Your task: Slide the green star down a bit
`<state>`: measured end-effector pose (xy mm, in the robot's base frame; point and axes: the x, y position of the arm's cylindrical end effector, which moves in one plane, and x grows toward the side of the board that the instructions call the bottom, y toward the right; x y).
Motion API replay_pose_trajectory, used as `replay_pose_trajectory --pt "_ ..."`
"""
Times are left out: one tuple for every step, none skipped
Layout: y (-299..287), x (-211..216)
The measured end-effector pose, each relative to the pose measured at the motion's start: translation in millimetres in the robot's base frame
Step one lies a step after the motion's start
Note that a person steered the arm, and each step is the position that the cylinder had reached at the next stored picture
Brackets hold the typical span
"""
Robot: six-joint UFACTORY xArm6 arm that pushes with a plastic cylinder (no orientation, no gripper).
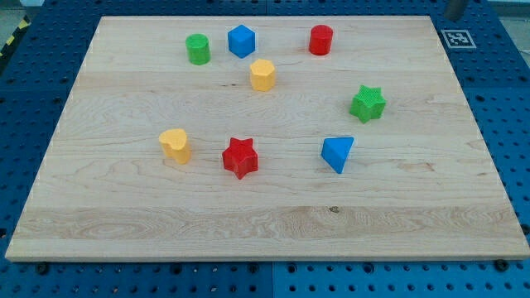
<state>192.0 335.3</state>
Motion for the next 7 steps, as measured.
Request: replay_pose_trajectory --pt "-0.8 0.2" --pt "-0.8 1.9" --pt "-0.8 8.3" --pt "-0.8 27.2" --pt "-1.6 62.9" --pt "-18.4 106.1" --pt "-53.4 139.0"
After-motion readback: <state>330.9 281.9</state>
